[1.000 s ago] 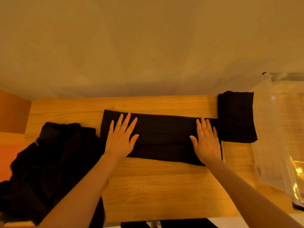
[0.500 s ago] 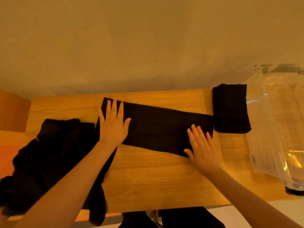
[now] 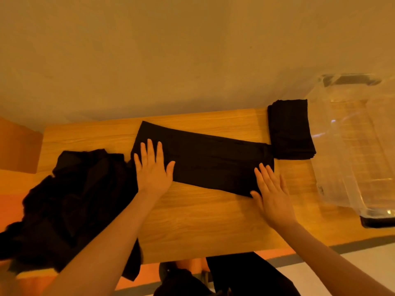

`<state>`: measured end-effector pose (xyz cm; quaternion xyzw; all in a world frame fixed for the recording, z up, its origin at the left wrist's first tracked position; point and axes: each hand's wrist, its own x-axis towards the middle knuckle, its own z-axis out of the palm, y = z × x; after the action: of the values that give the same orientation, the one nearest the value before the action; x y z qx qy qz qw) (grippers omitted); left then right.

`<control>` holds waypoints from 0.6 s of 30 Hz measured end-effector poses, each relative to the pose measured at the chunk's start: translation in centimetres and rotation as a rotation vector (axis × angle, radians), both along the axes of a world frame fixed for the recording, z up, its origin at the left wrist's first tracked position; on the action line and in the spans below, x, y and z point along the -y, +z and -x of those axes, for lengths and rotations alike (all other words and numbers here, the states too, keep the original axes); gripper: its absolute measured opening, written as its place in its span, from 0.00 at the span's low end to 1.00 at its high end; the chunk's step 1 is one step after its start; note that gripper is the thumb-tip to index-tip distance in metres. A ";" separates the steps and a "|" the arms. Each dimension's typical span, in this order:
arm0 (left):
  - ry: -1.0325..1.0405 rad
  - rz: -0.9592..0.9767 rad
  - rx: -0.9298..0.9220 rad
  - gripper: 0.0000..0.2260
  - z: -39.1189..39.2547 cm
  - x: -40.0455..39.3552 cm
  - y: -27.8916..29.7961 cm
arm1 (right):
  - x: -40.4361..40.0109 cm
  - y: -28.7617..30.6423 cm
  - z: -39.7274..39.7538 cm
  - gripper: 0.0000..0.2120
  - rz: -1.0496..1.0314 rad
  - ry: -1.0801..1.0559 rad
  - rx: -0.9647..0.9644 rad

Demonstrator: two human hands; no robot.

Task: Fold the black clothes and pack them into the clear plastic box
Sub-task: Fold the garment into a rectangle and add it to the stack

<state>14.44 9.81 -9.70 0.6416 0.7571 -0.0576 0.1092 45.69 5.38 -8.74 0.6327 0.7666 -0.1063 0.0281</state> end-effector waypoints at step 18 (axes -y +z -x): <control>-0.143 -0.079 0.051 0.28 -2.3 -2.3 2.9 | -2.7 3.8 2.7 0.17 0.158 -0.422 -0.472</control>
<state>16.71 12.10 -6.80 0.6989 0.7081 -0.0189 0.0988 42.99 8.09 -4.98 0.7314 0.5933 -0.3126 -0.1239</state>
